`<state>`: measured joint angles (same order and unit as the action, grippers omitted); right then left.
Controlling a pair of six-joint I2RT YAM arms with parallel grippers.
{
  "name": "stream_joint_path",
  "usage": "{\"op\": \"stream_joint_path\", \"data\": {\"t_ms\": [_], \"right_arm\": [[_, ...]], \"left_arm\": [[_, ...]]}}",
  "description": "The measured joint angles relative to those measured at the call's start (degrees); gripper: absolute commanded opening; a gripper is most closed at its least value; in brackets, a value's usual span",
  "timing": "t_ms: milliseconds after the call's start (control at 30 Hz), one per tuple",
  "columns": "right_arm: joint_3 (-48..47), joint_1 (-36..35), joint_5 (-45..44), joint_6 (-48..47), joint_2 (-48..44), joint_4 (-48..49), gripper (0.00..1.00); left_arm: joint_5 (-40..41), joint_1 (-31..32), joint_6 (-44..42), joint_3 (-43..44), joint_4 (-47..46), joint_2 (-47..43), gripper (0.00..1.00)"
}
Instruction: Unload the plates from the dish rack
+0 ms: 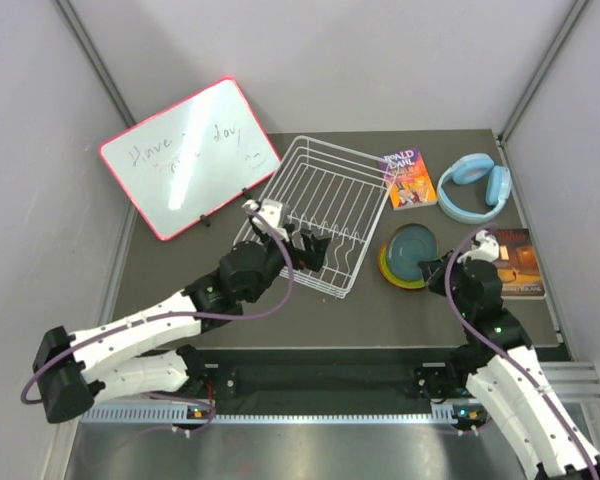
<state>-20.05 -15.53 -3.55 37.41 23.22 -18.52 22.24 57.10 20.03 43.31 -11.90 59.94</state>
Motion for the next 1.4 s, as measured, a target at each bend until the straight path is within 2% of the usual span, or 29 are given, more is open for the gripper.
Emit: {"op": "stream_joint_path", "data": {"t_ms": [200,400,433,567,667,800,967,1400], "right_arm": [[-0.7,0.5,-6.3,-2.5,10.6,-0.9,0.00],[-2.3,1.8,-7.0,-3.8,16.9,0.5,0.00],[-2.6,1.9,-6.9,-3.9,18.1,1.3,0.03],[-3.1,2.2,-5.2,-3.7,22.1,4.9,0.30],[-4.1,2.2,-4.5,-3.6,24.3,6.9,0.39],[-4.4,2.3,-4.1,-3.8,25.2,6.7,0.41],[-4.5,2.3,-4.3,-3.9,25.2,5.4,0.53],[-7.5,2.4,-8.0,-4.7,26.1,-1.3,0.59]], "left_arm": [[7.5,0.0,-3.7,-6.6,1.2,-8.3,0.99],[12.9,0.0,-4.6,-10.3,4.2,-13.9,0.99],[13.6,0.0,-4.6,-11.0,4.2,-14.7,0.99],[16.5,0.0,-4.6,-14.1,4.4,-18.0,0.99],[17.8,0.0,-4.6,-15.4,4.6,-18.6,0.99],[19.1,0.0,-4.7,-15.7,4.9,-18.4,0.99],[20.6,0.0,-5.0,-17.7,4.5,-18.6,0.99],[21.7,0.0,-6.5,-19.8,4.6,-20.0,0.99]]}}
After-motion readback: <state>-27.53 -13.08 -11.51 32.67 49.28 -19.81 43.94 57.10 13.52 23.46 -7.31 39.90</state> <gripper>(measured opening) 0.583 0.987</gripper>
